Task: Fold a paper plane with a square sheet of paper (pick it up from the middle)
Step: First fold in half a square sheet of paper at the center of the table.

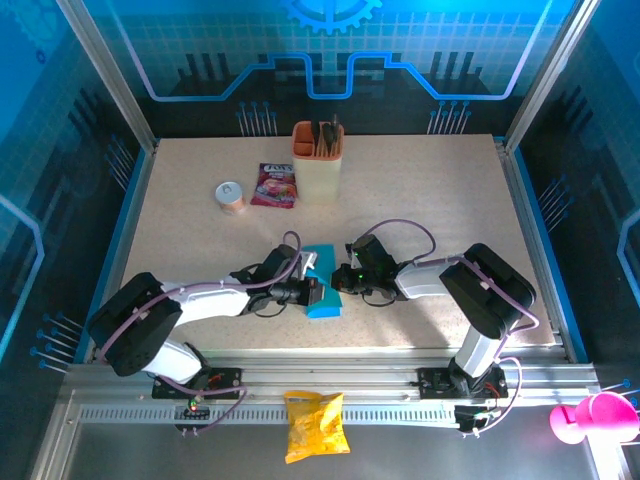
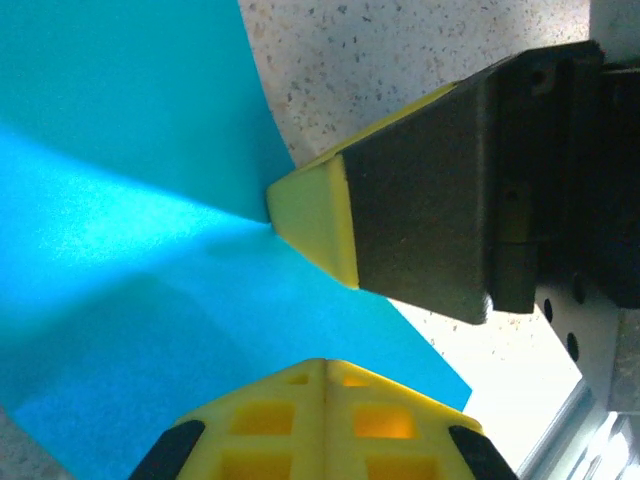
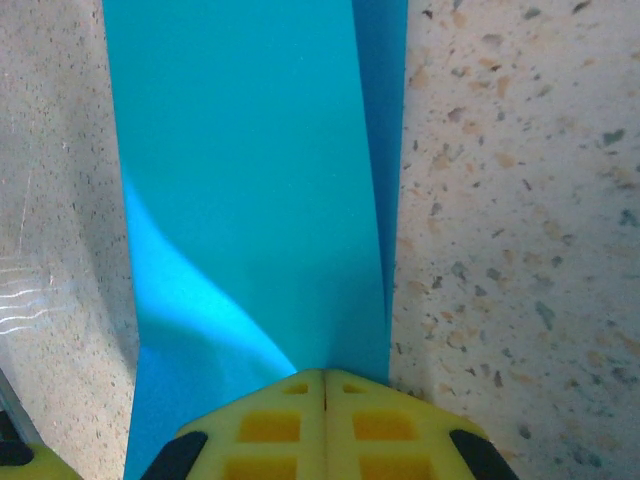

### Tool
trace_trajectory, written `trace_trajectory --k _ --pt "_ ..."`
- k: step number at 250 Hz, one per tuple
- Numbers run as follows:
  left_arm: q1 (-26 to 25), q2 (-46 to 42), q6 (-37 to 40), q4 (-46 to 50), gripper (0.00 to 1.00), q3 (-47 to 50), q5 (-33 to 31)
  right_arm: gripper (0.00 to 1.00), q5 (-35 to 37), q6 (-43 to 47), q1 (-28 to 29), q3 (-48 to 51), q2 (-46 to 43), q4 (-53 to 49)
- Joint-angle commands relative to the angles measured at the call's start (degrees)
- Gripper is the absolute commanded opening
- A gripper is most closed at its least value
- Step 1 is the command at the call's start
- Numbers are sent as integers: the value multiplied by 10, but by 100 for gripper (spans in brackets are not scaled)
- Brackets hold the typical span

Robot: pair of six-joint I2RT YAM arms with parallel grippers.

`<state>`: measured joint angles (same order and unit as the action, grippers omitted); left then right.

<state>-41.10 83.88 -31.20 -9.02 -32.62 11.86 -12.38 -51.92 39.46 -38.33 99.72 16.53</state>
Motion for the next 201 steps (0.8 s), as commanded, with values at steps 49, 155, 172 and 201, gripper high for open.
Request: trace_trajectory --k 49,155,172,201 --pt "-7 -8 9 25 6 27 20 0 51 -3 32 27 78 -61" --pt "-8 -25 2 23 3 88 -13 0 50 -6 34 28 85 -55" --pt "-8 -37 -1 26 3 88 -12 0 50 -6 36 29 84 -56" --pt "-8 -75 -9 38 3 79 -12 0 51 -6 36 31 81 -58"
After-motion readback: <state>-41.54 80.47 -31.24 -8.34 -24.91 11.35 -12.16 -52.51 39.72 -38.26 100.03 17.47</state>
